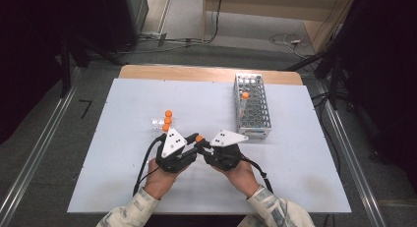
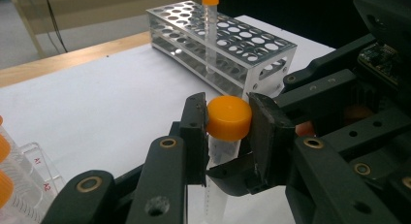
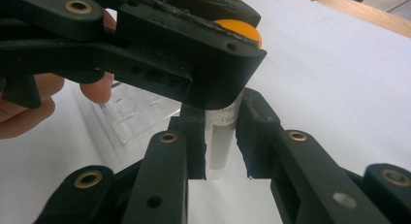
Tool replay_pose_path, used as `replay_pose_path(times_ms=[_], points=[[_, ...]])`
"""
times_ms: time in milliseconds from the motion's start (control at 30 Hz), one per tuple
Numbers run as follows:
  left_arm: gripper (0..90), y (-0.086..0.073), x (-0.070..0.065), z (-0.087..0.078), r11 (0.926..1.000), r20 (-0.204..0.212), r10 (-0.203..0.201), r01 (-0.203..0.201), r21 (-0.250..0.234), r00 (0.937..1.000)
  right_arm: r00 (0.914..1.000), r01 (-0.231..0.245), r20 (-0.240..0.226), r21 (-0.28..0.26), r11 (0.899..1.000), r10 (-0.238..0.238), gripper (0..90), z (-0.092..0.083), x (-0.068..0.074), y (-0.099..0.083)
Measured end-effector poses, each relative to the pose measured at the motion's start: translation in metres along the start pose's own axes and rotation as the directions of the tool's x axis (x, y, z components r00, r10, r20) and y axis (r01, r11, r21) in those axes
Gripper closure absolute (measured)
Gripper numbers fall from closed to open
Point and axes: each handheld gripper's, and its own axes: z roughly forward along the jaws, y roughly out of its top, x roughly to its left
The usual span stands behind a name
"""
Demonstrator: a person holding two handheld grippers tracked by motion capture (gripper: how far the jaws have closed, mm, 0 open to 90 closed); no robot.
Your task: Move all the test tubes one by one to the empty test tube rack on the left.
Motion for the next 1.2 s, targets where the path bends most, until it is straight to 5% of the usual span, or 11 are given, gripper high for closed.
replay_pose_path(times_ms=[100,400,800,1200], points=[[70.8,0.000,0.000,-0.001,1.0000,0.006,-0.005,0.005,-0.001,1.0000,1.0000,-0.002,-0.004,-0.001,1.000,0.002,68.3,-0.001,0.000,0.000],[70.9,0.013,0.014,-0.017,0.9986,-0.019,-0.043,0.042,-0.034,0.9989,0.9992,-0.040,-0.004,-0.001,0.999,0.040,29.9,-0.001,-0.003,0.003],[70.8,0.030,0.040,-0.050,0.9934,-0.088,-0.093,0.086,-0.075,0.9918,0.9976,-0.067,0.020,0.009,0.998,0.067,20.1,-0.004,-0.009,0.002],[70.8,0.036,0.049,-0.070,0.9926,-0.139,-0.100,0.090,-0.081,0.9852,0.9955,-0.085,0.042,0.018,0.996,0.085,16.1,-0.005,-0.016,0.000]])
